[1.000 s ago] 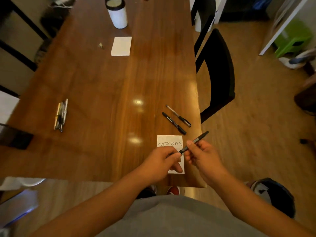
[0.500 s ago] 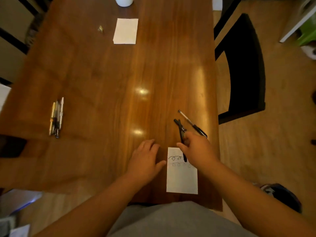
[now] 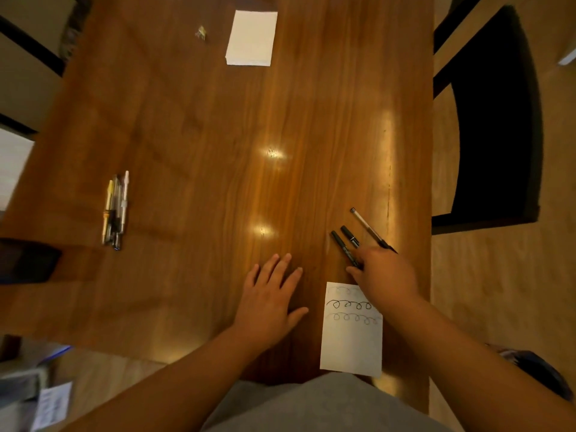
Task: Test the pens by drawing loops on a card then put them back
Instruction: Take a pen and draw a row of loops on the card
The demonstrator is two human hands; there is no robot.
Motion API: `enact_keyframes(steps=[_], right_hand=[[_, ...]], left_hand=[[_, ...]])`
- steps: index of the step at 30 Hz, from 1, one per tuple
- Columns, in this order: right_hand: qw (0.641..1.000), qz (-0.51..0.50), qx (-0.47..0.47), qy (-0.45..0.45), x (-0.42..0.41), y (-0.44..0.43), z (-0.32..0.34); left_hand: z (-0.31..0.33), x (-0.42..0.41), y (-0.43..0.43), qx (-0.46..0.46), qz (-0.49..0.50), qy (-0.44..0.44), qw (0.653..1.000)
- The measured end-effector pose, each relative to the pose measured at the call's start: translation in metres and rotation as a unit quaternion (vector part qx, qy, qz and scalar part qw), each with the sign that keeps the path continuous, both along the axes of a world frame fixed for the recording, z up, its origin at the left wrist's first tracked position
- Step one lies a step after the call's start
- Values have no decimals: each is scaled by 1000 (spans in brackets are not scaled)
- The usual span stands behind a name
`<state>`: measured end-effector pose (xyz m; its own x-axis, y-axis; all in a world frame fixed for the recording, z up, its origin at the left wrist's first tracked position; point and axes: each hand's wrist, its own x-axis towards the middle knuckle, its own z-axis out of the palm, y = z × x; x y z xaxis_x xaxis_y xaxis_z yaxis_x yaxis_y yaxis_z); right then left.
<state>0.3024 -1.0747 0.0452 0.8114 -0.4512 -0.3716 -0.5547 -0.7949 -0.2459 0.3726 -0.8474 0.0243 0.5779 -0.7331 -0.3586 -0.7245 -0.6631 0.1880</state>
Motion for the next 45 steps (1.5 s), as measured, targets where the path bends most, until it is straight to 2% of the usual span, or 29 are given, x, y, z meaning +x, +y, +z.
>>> enact_keyframes(steps=[8,15,20,22,25,30,36,45], right_hand=[[1000,2,-8,-6,-2,4,1],[999,-15,-17,-23,-15,8,6],[996,5,88,-21,-47,32,11],[989,2,148,-15,-65,50,11],[975,0,222,9,-83,80,12],[965,57,252,51,-91,121,12],[964,80,247,48,-46,172,16],[980,30,193,25,72,279,15]], left_hand=[[-3,-1,3,-23,5,-12,1000],[0,1,3,-29,8,18,999],[14,-7,21,-105,70,105,987],[21,-16,41,-102,111,155,976],[27,-27,83,-89,160,179,967],[35,-33,155,-68,216,189,955],[43,2,231,-77,277,188,939],[39,111,318,-90,188,154,966]])
